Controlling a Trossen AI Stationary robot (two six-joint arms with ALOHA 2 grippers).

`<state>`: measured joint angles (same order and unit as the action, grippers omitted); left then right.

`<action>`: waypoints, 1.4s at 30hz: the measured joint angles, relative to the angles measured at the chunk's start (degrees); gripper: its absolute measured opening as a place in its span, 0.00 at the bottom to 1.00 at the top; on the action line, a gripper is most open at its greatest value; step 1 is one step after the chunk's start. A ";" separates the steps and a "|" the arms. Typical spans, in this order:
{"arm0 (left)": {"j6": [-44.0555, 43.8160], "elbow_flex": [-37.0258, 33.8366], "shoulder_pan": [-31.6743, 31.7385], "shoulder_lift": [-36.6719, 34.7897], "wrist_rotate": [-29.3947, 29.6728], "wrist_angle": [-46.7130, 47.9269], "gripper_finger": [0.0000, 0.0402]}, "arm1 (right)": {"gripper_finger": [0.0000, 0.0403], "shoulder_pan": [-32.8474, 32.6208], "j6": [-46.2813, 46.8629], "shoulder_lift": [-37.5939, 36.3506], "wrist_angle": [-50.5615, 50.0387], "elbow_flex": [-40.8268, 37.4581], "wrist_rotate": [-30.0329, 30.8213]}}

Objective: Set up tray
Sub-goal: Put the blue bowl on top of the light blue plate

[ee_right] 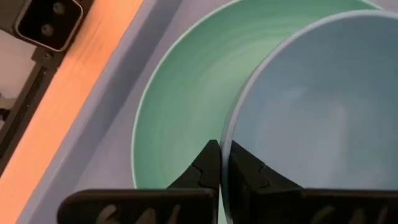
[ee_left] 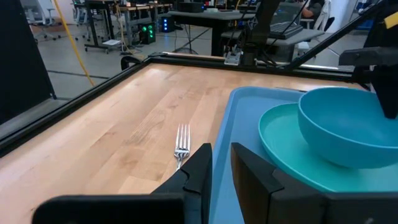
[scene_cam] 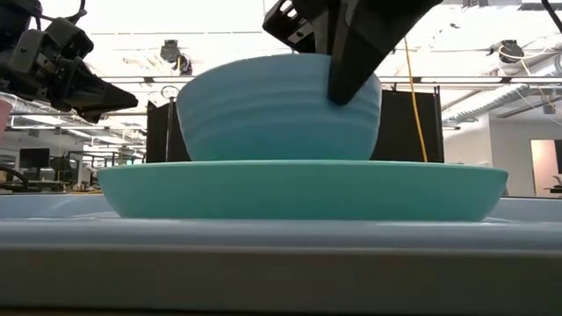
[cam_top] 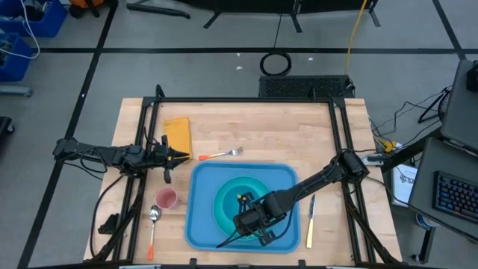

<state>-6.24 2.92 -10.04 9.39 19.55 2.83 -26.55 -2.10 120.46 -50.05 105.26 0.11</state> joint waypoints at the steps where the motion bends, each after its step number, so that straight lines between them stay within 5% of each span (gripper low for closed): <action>1: 0.00 0.00 0.00 0.00 0.00 0.00 0.16 | 0.00 -0.11 0.06 0.00 0.05 -0.17 0.06; 19: 0.00 0.00 0.00 0.00 0.00 0.00 0.16 | 0.00 -1.65 2.99 -0.02 0.31 -0.32 1.70; 42: 0.00 0.00 0.00 -0.01 -0.01 0.01 0.16 | 0.01 -1.59 6.57 -4.81 10.12 -10.89 -1.67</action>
<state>-6.24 2.92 -10.04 9.38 19.54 2.84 -28.14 4.47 115.65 -39.93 94.37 -1.56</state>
